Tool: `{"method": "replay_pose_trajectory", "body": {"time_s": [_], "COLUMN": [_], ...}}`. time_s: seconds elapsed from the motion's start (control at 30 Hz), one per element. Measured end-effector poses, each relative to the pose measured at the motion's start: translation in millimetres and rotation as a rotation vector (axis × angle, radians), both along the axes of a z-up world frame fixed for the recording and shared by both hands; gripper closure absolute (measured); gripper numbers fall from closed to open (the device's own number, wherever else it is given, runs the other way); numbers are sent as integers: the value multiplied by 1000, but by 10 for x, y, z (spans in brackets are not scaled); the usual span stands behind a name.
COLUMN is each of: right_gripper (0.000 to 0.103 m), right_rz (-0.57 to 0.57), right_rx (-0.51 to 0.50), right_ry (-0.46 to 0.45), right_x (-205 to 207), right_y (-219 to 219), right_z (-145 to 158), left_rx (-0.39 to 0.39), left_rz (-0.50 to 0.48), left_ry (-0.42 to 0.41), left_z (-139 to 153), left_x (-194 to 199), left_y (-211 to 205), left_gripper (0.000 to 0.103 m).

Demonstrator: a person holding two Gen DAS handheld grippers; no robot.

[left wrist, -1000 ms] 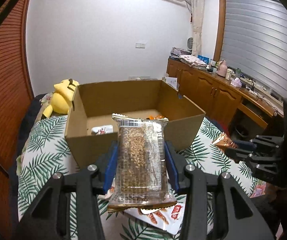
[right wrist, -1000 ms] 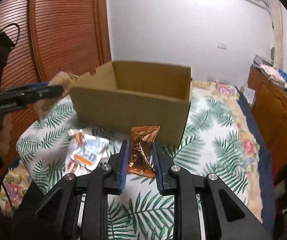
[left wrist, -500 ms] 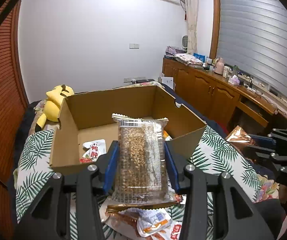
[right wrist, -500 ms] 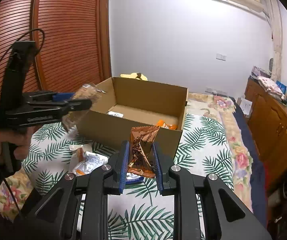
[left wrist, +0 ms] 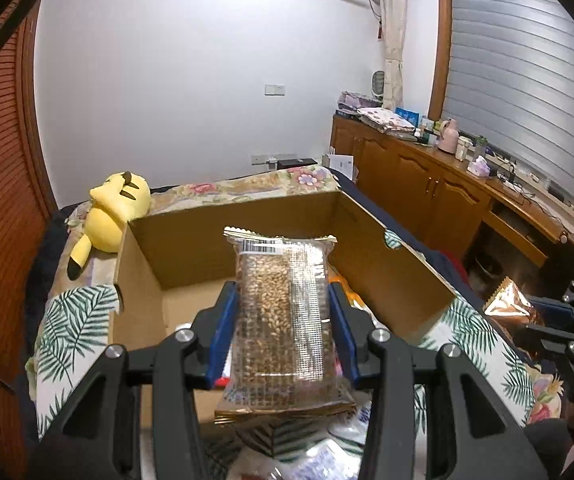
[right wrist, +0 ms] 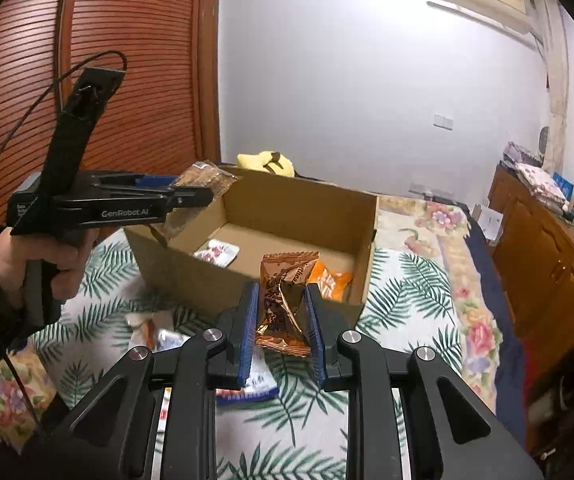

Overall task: Organize snacks
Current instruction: 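Lift the bread bag and brown candy over the cardboard box with both tools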

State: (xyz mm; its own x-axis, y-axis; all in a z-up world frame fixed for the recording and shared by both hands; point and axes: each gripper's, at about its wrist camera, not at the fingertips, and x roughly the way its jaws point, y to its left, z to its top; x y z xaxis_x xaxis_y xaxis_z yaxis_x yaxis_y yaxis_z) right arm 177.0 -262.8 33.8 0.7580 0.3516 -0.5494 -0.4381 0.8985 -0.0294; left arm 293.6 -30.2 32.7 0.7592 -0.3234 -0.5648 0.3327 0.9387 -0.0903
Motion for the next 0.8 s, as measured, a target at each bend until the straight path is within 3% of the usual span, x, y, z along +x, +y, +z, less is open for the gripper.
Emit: {"method": "replay_pose_trajectory", "body": {"time_s": [0.17, 0.4, 0.8], "right_gripper": [81, 81, 81], "right_rz": [-6, -3, 32], "right_rx": [15, 46, 57], "right_ry": [7, 24, 138], "right_x": [268, 634, 1289], "right_y": [49, 130, 482], "right_z": [33, 45, -237], "left_rx": [-13, 35, 115], "left_rz": [-7, -42, -83], "left_ry": [33, 89, 172], "left_z": [-65, -281, -572], "left_x": [243, 469, 687], "left_y": [62, 19, -104], "left_gripper": [60, 60, 60]}}
